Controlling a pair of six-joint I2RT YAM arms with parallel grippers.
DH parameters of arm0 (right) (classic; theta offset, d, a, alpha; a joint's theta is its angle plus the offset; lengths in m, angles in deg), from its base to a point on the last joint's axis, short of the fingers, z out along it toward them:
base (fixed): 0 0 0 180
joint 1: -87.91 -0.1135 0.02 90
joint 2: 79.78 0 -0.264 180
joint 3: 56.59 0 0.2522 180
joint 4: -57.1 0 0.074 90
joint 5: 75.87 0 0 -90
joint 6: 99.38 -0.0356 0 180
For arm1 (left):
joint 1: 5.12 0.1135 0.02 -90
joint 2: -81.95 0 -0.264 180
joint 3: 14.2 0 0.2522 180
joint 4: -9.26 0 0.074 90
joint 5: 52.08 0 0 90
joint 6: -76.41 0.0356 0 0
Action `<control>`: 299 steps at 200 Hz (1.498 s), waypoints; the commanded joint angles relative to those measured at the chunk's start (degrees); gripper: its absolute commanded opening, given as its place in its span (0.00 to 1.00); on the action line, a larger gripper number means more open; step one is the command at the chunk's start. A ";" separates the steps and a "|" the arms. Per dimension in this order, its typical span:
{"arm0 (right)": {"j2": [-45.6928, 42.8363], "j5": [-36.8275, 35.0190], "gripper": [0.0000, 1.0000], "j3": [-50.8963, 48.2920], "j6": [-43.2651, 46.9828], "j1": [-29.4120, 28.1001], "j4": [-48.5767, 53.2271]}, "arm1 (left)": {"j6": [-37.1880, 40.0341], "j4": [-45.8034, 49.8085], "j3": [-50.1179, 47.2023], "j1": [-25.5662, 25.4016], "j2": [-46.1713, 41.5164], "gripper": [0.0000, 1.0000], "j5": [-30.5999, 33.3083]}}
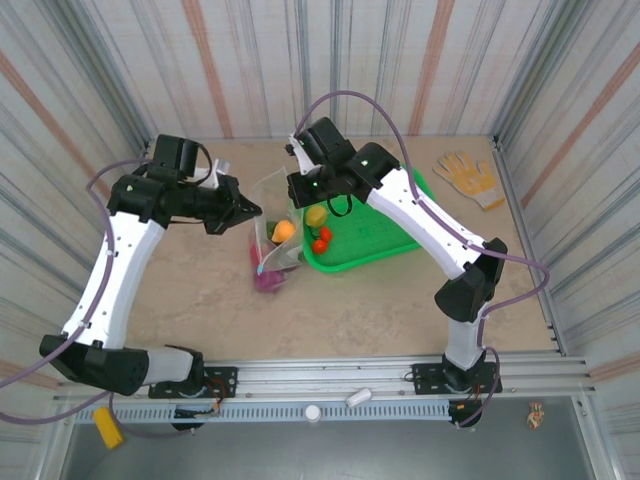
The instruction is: Place the food in the zip-top bag and seal the zipper
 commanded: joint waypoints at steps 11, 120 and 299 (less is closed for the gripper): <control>-1.22 -1.99 0.13 2.29 -0.76 2.08 0.38 | 1.61 1.84 6.72 0.44 0.19 0.00 -0.15; -8.96 -1.59 0.59 -0.67 1.31 5.11 -5.28 | 0.32 0.90 8.95 2.99 2.89 0.00 -2.71; 10.91 -13.63 0.87 -18.03 -0.58 29.79 -12.86 | -0.41 -1.08 2.91 2.28 2.26 0.00 -6.14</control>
